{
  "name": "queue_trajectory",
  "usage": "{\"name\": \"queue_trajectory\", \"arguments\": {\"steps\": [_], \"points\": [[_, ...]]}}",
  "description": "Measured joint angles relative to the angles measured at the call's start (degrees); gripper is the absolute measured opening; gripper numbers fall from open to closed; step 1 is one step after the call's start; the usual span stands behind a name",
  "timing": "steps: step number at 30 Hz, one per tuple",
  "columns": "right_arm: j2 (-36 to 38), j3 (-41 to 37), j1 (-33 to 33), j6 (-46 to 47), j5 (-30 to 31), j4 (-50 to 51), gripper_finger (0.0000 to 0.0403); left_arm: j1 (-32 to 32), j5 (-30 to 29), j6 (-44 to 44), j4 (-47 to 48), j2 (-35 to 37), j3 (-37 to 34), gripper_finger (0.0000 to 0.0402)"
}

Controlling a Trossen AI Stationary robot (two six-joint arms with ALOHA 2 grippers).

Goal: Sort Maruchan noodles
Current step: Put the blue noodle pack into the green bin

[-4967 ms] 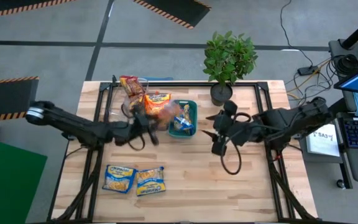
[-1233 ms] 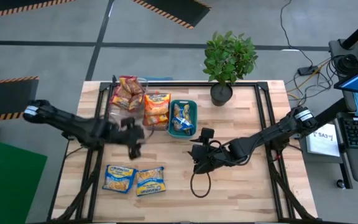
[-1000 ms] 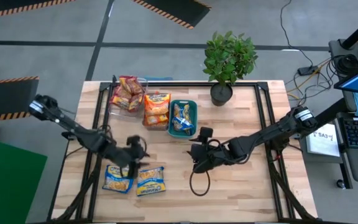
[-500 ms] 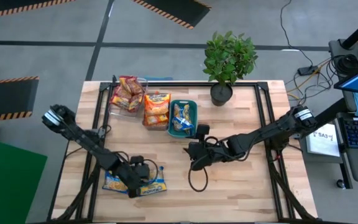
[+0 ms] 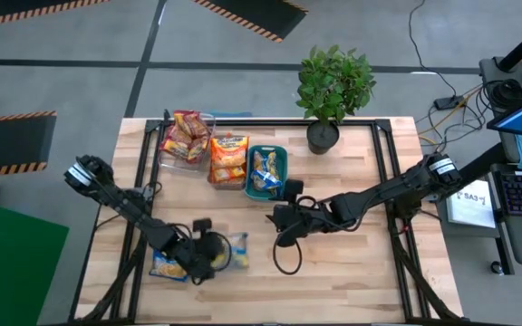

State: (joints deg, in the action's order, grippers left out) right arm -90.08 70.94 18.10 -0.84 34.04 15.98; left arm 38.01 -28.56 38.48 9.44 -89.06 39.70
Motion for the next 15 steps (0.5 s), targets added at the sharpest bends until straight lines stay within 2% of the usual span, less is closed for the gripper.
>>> {"name": "queue_trajectory", "arguments": {"steps": [2,3,7,11,15], "points": [[0.00,0.00,-0.06,-0.11,0.00,-0.52,0.0221,-0.32,-9.91,-1.15,-0.10,0.25,0.03,0.0015],[0.02,0.00,-0.06,-0.14,0.00,-0.53,0.0221,-0.47,-12.04,-2.52,0.35,0.71,0.18,0.0013],[0.02,0.00,-0.36,3.12,-2.09,-0.37,0.0221,-0.46,-10.79,-7.34,3.53,3.85,2.06,0.0009],[0.02,0.00,-1.97,10.01,-12.76,0.95,0.0221,-0.52,-7.54,-7.88,8.60,6.29,2.86,0.0005],[0.04,-0.61,-3.74,21.16,-23.66,1.47,0.0221,-0.46,-8.22,-7.80,8.71,7.06,2.21,0.0003]]}}
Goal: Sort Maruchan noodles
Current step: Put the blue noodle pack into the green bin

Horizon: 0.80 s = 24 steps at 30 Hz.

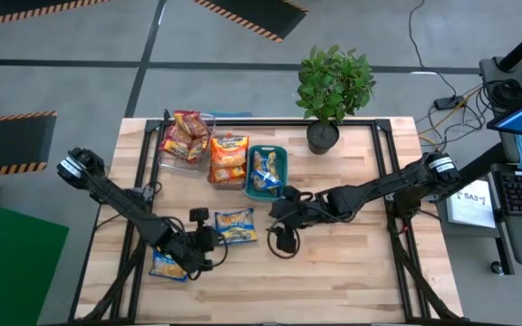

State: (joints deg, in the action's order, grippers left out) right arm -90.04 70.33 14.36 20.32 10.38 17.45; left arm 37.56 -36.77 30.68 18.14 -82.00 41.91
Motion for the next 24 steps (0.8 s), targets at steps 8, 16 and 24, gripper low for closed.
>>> {"name": "queue_trajectory", "arguments": {"steps": [8,16,24], "points": [[-0.07,-5.41,-1.10,23.82,-2.93,-0.34,0.0221,-0.06,-3.22,0.26,-2.81,-2.34,-2.29,0.0003],[-0.11,-16.15,-4.61,34.61,-2.86,-19.65,0.0222,-0.36,-7.82,-0.19,-1.08,-3.87,-2.34,0.0003],[-0.12,-19.39,-6.15,35.25,0.18,-28.51,0.0222,-0.72,-7.76,1.62,0.69,-3.87,-3.63,0.0003]]}}
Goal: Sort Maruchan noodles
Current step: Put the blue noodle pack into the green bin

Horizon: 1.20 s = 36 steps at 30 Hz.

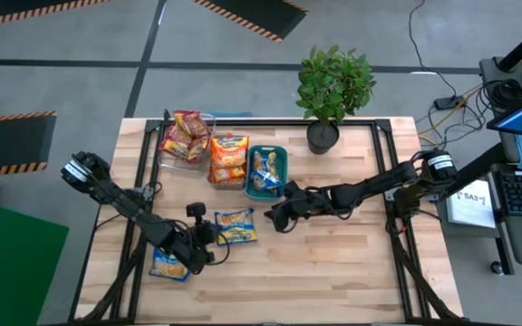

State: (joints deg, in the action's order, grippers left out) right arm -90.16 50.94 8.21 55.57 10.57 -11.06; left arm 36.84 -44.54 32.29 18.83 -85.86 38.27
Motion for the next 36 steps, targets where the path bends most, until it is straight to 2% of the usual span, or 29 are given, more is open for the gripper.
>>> {"name": "queue_trajectory", "arguments": {"steps": [7,10,21,27,36], "points": [[-1.56,1.17,0.00,-0.52,0.07,-0.61,0.0222,0.02,1.22,1.23,-10.41,-1.86,-4.63,0.0003],[-5.17,3.25,0.33,-0.53,-0.23,-0.88,0.0222,0.02,3.02,1.45,-12.26,-2.69,-5.20,0.0003],[-19.21,16.60,0.69,-4.81,-6.55,-0.76,0.0221,0.07,3.40,4.86,-13.30,-6.78,-5.74,0.0003],[-21.87,21.52,0.76,-6.29,-6.55,4.58,0.0221,0.02,3.02,6.25,-13.29,-7.76,-6.06,0.0003],[-22.44,23.54,0.67,-4.72,-8.37,5.11,0.0222,0.02,2.69,6.40,-13.33,-7.76,-6.55,0.0003]]}}
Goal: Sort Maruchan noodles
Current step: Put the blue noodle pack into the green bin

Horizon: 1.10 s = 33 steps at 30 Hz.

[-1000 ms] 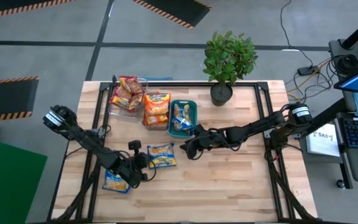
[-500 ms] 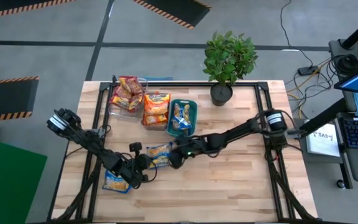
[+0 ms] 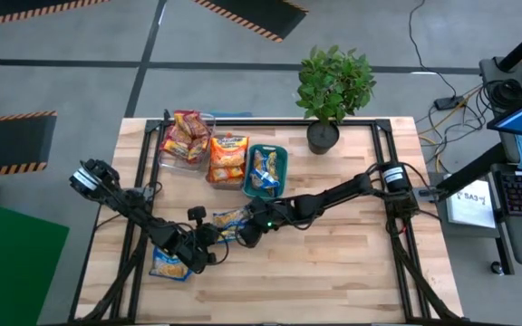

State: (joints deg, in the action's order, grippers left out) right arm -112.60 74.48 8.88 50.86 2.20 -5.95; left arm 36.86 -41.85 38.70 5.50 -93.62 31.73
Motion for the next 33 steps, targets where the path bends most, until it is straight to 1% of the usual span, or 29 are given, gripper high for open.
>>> {"name": "queue_trajectory", "arguments": {"steps": [3,16,23,27,30,33], "points": [[-0.02,0.04,-0.01,1.72,-0.80,-0.07,0.0222,0.00,-0.05,0.00,-0.09,-0.01,0.00,0.0003],[-0.18,-0.04,-0.30,2.60,-0.71,-0.25,0.0222,0.00,-0.76,0.42,-0.50,-0.09,-0.04,0.0003],[-1.65,-0.09,-0.27,1.79,5.48,0.99,0.0222,0.00,-0.95,0.70,-0.80,-0.09,-0.14,0.0003],[-3.38,0.08,-0.28,0.78,7.45,0.28,0.0222,0.00,-1.20,0.87,-1.56,-0.09,-0.50,0.0003],[-5.04,0.81,-0.27,0.72,7.49,-0.09,0.0222,0.00,-1.31,0.87,-1.94,-0.11,-0.59,0.0003],[-6.95,1.94,-0.30,-0.84,6.70,-2.74,0.0222,0.01,-1.38,0.86,-2.47,-0.09,-0.72,0.0003]]}}
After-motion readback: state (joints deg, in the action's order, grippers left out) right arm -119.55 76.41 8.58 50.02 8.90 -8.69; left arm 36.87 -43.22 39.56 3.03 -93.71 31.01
